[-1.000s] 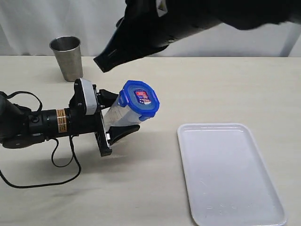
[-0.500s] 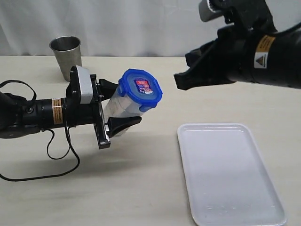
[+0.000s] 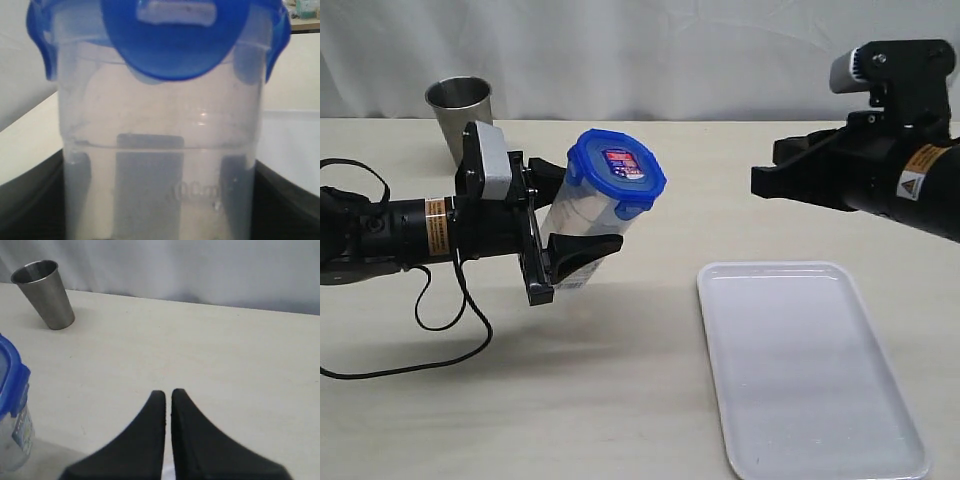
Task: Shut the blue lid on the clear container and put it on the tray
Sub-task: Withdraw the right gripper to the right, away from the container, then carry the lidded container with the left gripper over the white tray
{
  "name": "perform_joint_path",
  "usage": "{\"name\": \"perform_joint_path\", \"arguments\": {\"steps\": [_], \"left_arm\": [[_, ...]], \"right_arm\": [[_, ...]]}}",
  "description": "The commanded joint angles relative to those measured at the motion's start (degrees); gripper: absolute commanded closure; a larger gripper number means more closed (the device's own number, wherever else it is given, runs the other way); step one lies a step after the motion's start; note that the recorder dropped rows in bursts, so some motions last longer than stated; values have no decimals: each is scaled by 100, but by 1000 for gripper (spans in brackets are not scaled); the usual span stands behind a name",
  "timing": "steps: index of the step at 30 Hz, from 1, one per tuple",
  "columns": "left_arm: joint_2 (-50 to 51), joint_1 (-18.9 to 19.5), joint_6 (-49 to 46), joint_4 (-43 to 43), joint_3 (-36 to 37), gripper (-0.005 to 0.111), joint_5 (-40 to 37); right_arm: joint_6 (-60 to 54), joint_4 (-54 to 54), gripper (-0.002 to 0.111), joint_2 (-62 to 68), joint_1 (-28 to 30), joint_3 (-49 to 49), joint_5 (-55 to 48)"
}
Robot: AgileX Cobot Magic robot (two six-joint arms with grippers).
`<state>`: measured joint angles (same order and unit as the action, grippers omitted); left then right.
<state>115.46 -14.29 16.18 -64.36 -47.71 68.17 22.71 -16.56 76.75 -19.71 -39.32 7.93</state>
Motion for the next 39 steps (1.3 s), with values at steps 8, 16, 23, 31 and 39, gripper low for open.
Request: {"name": "perform_joint_path", "arguments": {"steps": [8,16,23,31,39], "left_arm": [[-64,-45,33,254,-6,107,179],[-64,-45,-306,389,-22,107,-42],[-64,-70,-733,354,-491,107,-1854],[-64,-974,-1817,354,-1501,107,-3500],[-64,-2130,-3569,341,-2345,107,-5189]], "right_arm": [[3955,-4010,104,1549,122,-645,2400],[5617,-6049,104,1681,190,-1199,2960],[5396,-5871,104,1169,601,-1199,1589],[5441,-5883,104,148,1882,-1072,1330],[5419,-5883,104,113,2430,-984,1342]]}}
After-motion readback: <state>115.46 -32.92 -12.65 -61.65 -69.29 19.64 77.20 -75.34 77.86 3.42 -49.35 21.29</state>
